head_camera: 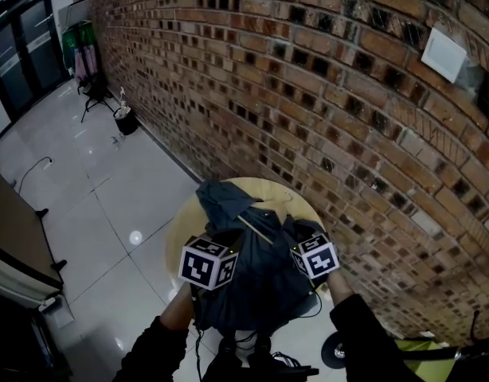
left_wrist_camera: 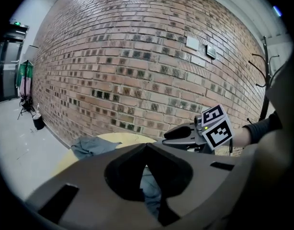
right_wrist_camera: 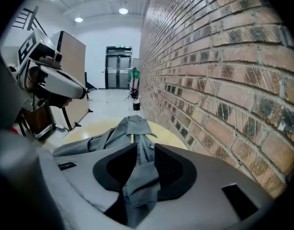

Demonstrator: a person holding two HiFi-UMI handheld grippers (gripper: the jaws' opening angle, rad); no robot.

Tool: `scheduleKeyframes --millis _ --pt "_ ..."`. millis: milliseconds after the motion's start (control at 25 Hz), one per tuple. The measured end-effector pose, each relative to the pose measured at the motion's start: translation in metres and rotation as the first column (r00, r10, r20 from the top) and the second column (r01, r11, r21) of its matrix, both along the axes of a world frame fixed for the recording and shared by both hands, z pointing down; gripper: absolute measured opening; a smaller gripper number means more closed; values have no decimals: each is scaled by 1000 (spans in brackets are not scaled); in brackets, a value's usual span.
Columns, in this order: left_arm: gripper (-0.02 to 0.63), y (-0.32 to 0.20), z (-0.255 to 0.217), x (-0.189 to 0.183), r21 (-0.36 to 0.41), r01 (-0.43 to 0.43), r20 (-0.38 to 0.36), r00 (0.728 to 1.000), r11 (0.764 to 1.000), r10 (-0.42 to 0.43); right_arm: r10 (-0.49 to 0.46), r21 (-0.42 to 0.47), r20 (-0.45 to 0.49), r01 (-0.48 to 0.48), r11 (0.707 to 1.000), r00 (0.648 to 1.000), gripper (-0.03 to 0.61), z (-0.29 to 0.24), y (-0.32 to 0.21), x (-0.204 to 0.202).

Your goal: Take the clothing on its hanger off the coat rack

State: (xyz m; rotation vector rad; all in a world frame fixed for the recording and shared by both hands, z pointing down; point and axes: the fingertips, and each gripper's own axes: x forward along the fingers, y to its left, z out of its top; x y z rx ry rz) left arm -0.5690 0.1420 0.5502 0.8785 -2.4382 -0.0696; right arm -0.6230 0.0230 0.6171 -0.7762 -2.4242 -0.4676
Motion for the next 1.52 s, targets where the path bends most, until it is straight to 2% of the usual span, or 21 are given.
scheduleKeyframes --millis 40,120,360,560,760,1080,1520 --pt "-9 -3 -1 1 2 -4 4 1000 1000 4 3 -6 13 -3 1000 1000 93 -6 -1 2" --pt "-9 -7 -5 3 9 -11 15 1000 1000 11 8 -22 40 -8 1000 999 90 -21 -3 7" --pt "-9 -18 -16 12 39 -15 71 997 999 12 28 -103 122 -15 995 992 -9 -67 2 36" --pt "-9 -21 -41 20 43 -18 117 993 999 13 52 -181 197 -16 983 979 -11 -110 7 58" --pt "-9 -23 -77 31 46 -29 178 984 999 21 30 -292 250 46 955 968 -14 -160 16 79" --pt "-9 -24 -115 41 44 -38 247 969 998 26 27 -304 300 69 950 954 -15 -198 19 91" --pt "-9 -21 -139 50 49 -37 291 957 998 21 31 -354 327 92 931 945 -15 -224 23 105"
